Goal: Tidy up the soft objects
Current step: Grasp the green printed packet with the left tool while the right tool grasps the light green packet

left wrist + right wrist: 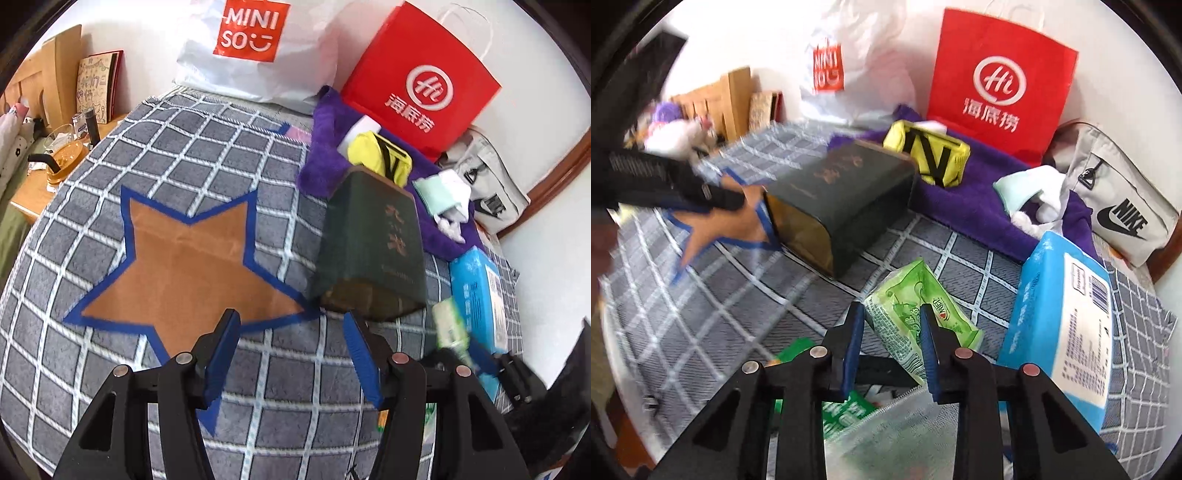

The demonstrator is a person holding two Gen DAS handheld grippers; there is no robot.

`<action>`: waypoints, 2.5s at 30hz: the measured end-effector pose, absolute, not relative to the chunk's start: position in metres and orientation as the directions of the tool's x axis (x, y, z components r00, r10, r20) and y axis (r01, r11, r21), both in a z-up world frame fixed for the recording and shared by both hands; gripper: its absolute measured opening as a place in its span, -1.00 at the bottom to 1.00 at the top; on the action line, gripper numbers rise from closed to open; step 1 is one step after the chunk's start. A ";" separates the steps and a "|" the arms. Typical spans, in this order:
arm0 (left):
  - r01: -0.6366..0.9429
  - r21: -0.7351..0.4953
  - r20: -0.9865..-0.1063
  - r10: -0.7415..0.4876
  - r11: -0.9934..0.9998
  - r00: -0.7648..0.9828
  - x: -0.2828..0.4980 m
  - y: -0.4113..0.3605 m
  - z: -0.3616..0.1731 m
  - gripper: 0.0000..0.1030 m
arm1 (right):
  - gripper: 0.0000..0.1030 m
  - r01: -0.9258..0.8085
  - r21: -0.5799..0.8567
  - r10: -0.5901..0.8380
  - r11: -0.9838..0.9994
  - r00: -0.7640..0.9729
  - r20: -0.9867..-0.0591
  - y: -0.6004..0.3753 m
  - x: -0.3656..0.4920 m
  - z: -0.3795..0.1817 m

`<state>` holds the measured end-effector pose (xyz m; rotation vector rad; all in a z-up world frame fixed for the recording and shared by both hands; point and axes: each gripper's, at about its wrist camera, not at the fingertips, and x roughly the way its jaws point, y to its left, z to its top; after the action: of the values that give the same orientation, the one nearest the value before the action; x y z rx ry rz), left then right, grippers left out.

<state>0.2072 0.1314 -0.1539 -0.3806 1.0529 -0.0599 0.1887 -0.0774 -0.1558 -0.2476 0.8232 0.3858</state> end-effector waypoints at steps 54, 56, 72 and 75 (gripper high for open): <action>-0.079 -0.014 -0.885 0.025 0.997 0.465 0.208 -0.063 -0.191 0.17 | -0.40 -0.302 0.185 0.341 0.935 0.623 -0.704 -0.216 0.074 -0.168; -0.069 -0.014 -0.880 0.020 0.998 0.474 0.205 -0.057 -0.188 -0.12 | -0.40 -0.302 0.193 0.346 0.934 0.622 -0.703 -0.217 0.073 -0.167; -0.120 -0.153 -0.880 -0.081 0.981 0.467 0.169 0.045 -0.175 -0.69 | -0.40 -0.306 0.162 0.326 0.938 0.618 -0.716 -0.204 0.077 -0.168; -0.116 -0.168 -0.892 -0.101 0.979 0.441 0.163 0.057 -0.183 -0.64 | -0.40 -0.309 0.143 0.312 0.940 0.616 -0.723 -0.201 0.079 -0.169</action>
<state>0.1631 0.0573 -0.1831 -0.2170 1.1164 0.0098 0.0785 -0.2011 -0.1695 0.0044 0.8334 0.3574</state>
